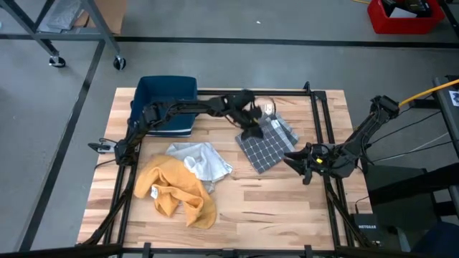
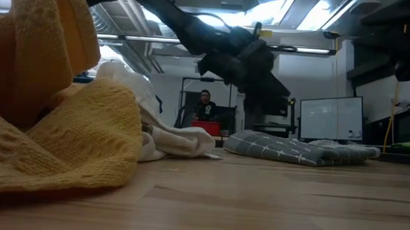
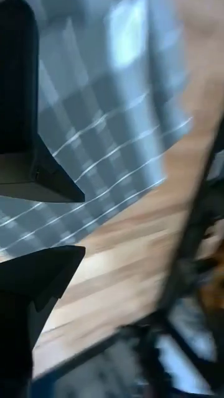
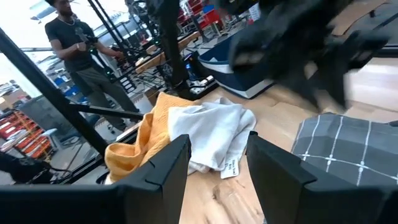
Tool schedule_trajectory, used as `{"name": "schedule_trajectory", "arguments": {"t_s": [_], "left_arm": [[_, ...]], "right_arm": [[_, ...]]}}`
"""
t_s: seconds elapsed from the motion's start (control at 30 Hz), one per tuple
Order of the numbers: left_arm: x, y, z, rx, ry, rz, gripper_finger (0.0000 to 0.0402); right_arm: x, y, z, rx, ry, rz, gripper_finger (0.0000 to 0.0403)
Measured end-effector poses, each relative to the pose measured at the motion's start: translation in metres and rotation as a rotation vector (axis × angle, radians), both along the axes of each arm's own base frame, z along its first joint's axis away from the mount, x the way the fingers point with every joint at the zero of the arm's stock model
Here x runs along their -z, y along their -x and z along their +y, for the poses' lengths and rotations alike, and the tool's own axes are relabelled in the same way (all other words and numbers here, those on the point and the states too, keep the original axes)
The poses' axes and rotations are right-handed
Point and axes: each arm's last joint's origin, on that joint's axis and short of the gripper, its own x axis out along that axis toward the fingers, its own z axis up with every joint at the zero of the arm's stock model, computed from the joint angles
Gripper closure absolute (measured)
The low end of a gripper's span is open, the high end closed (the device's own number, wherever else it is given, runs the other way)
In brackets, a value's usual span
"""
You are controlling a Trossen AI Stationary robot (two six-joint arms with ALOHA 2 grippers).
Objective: Fold towel
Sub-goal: Move the gray towel to the top right of the table
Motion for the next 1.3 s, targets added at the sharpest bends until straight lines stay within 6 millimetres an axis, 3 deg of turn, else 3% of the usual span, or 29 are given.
{"name": "schedule_trajectory", "arguments": {"t_s": [0.17, 0.4, 0.53, 0.9, 1.13, 1.3], "left_arm": [[0.011, -0.003, -0.031, 0.097, -0.171, 0.052, 0.0288], [0.015, -0.01, -0.056, 0.006, -0.46, 0.114, 0.0298], [0.015, -0.01, -0.054, -0.066, -0.534, 0.148, 0.0322], [0.021, -0.005, -0.046, -0.063, -0.548, 0.188, 0.0396], [0.022, -0.003, -0.045, -0.067, -0.569, 0.209, 0.0399], [0.037, -0.003, -0.045, -0.048, -0.563, 0.268, 0.0398]], "right_arm": [[0.001, -0.002, -0.003, 0.024, 0.011, 0.01, 0.0237], [0.001, -0.002, -0.004, 0.033, 0.011, 0.01, 0.0237], [0.001, -0.002, -0.004, 0.032, 0.01, 0.009, 0.0237], [0.001, -0.002, -0.004, 0.032, 0.006, 0.007, 0.0237], [0.0, -0.002, -0.003, 0.036, -0.05, -0.01, 0.0237], [0.0, -0.002, -0.004, 0.047, -0.053, -0.015, 0.0237]]}}
